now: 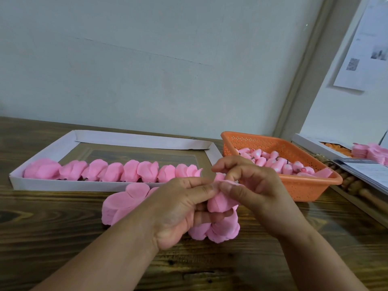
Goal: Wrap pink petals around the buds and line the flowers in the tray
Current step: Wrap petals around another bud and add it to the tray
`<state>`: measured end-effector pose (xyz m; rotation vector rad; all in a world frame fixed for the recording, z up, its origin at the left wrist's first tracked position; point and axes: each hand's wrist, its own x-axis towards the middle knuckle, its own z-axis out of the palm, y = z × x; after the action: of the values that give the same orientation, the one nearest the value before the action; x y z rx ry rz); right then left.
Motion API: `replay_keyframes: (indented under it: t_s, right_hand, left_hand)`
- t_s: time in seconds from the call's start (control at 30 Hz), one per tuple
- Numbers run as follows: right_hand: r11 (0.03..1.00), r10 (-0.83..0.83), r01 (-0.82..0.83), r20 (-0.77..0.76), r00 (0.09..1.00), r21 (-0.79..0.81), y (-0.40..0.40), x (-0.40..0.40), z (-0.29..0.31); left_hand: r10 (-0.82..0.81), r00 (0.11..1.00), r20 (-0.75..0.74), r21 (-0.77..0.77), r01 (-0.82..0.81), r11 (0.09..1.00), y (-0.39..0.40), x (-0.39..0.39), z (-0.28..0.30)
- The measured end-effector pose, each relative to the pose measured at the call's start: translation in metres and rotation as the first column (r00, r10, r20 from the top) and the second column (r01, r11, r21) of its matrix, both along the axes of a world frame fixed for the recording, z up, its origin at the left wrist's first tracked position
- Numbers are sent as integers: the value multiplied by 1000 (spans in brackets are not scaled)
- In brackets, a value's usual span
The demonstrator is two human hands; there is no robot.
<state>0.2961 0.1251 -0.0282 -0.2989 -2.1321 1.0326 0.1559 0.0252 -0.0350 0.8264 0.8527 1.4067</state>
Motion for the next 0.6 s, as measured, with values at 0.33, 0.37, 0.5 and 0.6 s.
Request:
replay_keyframes:
  t_s: [0.33,0.37,0.5,0.6]
  right_hand:
    - [992,-84,66,-176,981,-103,-3,-11,-8]
    - [991,-95,77,-176,980,-108,-3,-11,-9]
    - [982,-143,106,-248,958,-156,2,-10,-11]
    - [988,-110,68,-325,939,-139,5,-3,-9]
  left_hand:
    - [-4,999,-42,-19,3,1000,0,-3,2]
    - [-2,999,-42,-19,1,1000,0,-3,2]
    - [5,1000,-20,-14,-5,1000,-1,-2,4]
    - [21,999,40,-3,-21,1000,-1,-3,6]
